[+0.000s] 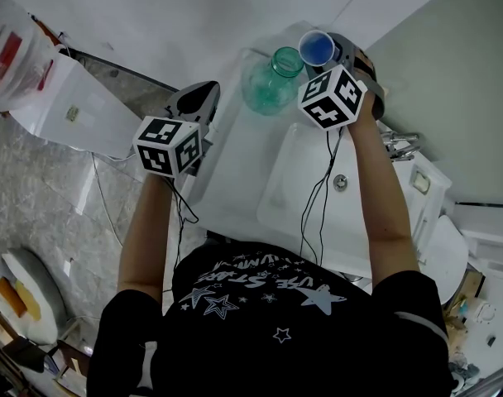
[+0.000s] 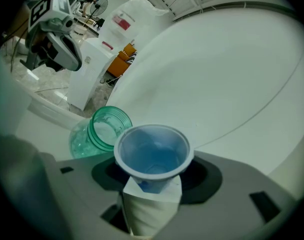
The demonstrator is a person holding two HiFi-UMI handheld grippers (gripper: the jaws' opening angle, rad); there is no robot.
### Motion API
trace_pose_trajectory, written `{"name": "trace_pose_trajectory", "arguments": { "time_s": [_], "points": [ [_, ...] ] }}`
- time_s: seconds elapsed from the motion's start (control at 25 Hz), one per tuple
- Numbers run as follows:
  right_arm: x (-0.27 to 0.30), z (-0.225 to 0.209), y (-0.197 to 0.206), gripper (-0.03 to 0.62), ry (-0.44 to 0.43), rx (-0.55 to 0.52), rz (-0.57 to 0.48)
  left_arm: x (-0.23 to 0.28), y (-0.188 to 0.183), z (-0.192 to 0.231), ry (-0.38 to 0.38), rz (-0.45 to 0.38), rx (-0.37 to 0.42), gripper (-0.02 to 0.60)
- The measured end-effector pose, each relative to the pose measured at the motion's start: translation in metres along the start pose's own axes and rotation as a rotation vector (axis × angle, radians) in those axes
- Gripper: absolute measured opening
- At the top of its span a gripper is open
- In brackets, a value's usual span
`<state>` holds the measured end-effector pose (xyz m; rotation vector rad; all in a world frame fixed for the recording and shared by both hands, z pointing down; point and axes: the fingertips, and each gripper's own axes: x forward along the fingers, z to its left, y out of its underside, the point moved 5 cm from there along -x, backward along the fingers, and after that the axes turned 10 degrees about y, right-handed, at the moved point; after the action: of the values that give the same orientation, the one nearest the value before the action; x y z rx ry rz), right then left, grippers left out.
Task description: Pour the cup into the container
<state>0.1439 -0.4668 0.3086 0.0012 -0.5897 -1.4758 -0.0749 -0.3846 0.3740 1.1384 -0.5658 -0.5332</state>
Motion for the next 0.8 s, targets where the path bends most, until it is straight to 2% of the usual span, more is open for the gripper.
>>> {"name": "trace_pose_trajectory", "arguments": {
  "time_s": [0.48,0.8],
  "points": [
    [-0.022,-0.012,0.002,0.268,-0.037,0.157,-0.016,-0.012,-0.003,-0.012,-0.002,-0.007,0.014,0.011],
    [-0.054,-0.007,0.003,0.270,-0.113,0.356,-0.056,-0.028,0.003,-0.028,-0.006,-0.003,0.019,0.011]
  ]
}}
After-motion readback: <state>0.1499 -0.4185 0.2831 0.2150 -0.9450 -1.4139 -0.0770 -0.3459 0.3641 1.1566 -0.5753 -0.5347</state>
